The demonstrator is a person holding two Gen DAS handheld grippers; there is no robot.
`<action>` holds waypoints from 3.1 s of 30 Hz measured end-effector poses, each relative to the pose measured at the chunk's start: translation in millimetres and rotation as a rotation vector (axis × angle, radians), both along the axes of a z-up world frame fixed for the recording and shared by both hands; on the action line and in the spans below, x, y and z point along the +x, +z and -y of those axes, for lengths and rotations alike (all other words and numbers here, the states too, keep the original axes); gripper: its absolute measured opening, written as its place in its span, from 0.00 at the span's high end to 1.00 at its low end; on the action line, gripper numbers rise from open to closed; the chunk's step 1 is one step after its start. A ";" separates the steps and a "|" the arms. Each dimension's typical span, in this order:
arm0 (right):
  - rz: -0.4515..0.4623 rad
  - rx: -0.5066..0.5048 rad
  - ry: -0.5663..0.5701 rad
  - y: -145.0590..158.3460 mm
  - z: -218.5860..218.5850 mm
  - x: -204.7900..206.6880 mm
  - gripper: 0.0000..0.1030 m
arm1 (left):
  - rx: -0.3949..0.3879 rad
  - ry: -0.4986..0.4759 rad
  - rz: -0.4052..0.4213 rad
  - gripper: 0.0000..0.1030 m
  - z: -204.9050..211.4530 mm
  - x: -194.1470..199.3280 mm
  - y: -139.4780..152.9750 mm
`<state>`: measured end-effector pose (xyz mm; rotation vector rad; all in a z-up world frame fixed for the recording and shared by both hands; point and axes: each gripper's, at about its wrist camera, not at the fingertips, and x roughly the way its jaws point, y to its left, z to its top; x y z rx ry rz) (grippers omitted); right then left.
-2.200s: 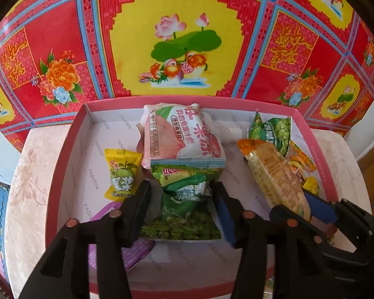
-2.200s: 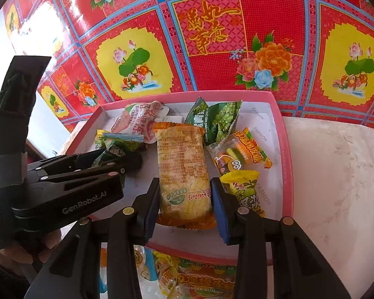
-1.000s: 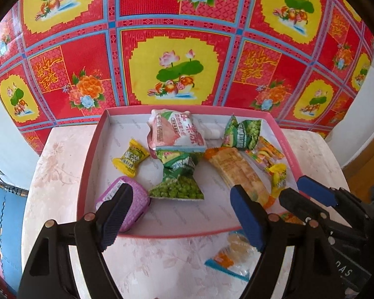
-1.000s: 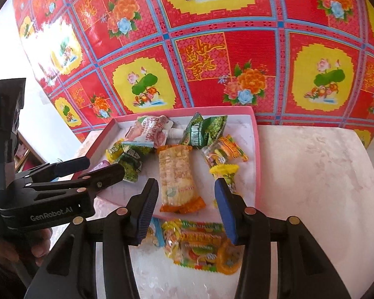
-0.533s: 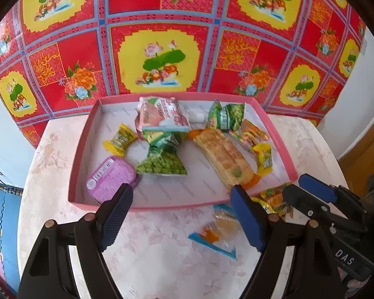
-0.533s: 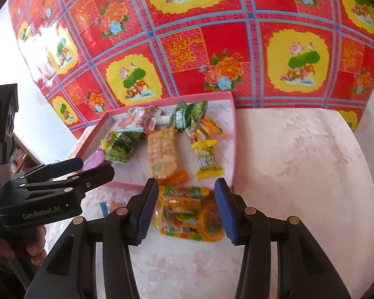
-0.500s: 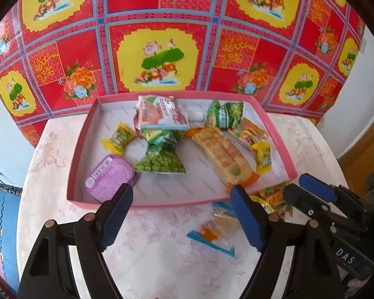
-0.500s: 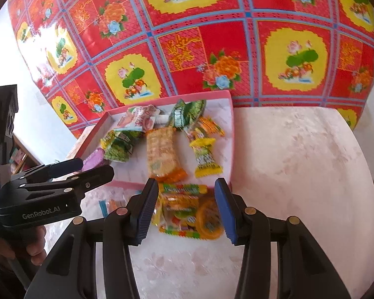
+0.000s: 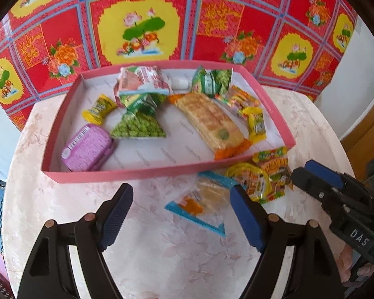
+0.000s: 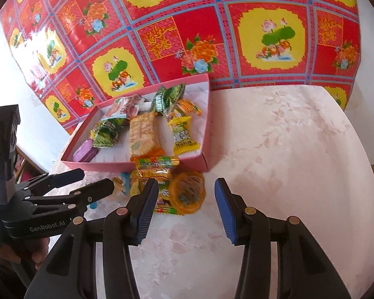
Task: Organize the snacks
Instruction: 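Withdraw both tools from the box toward the remaining snacks, then grasp the clear wrapped pastry with the left tool while the right tool grasps the yellow jelly cup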
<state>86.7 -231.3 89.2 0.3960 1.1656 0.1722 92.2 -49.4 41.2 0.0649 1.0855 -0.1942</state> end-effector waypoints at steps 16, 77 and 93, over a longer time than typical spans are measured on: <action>-0.024 0.029 -0.009 -11.8 4.5 -4.7 0.53 | -0.011 -0.098 0.019 0.44 19.6 -9.7 -10.0; 0.001 -0.126 0.081 -14.4 -22.9 -2.9 0.57 | -0.036 0.043 0.061 0.50 -48.1 -21.6 -4.0; 0.006 -0.162 0.075 -13.5 -24.0 -8.2 0.65 | -0.012 0.039 0.072 0.51 -45.5 -27.5 -4.0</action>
